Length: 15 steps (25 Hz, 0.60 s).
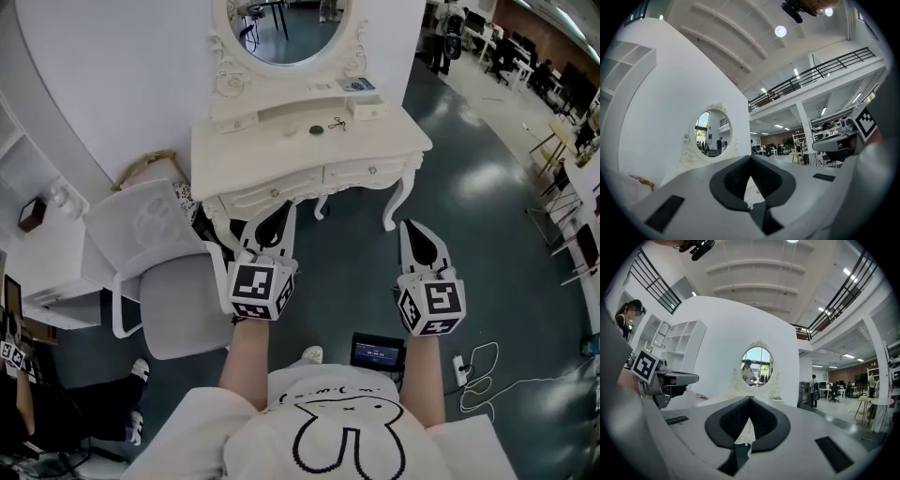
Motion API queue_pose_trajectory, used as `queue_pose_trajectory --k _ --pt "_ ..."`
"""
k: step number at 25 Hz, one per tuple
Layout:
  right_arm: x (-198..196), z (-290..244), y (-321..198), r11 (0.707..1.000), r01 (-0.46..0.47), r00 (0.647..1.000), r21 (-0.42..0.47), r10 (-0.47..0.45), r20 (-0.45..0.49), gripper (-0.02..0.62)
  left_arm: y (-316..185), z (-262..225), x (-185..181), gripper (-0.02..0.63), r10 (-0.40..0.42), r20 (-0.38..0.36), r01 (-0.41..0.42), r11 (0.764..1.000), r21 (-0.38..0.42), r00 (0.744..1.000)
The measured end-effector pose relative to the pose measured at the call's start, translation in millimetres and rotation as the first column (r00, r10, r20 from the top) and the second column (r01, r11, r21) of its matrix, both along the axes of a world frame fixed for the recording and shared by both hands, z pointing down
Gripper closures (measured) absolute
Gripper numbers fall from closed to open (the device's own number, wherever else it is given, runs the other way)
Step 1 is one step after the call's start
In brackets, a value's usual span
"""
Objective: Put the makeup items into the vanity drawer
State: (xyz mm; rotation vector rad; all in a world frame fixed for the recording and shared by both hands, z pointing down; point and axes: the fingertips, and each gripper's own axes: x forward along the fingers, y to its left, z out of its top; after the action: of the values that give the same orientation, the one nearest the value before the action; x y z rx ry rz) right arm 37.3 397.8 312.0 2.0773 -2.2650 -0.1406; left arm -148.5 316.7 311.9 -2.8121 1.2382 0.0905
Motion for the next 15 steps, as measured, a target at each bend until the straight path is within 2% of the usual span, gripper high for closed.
queue_pose_trajectory --k 4,9,15 --pt "-2 5 -31 1.000 -0.012 1.000 -0.016 0.012 -0.023 0.581 -28 1 7 0.584 0.024 0.018 -0.024 1.000 -0.002 1.000" --pt "4 12 -53 0.999 -0.024 1.000 -0.025 0.024 -0.006 0.581 -50 5 13 0.584 0.042 0.024 -0.042 0.999 -0.011 0.999" --pt "16 16 -86 1.000 -0.002 1.000 -0.018 0.002 -0.016 0.581 -81 14 25 0.584 0.044 0.025 -0.043 0.999 -0.033 0.999"
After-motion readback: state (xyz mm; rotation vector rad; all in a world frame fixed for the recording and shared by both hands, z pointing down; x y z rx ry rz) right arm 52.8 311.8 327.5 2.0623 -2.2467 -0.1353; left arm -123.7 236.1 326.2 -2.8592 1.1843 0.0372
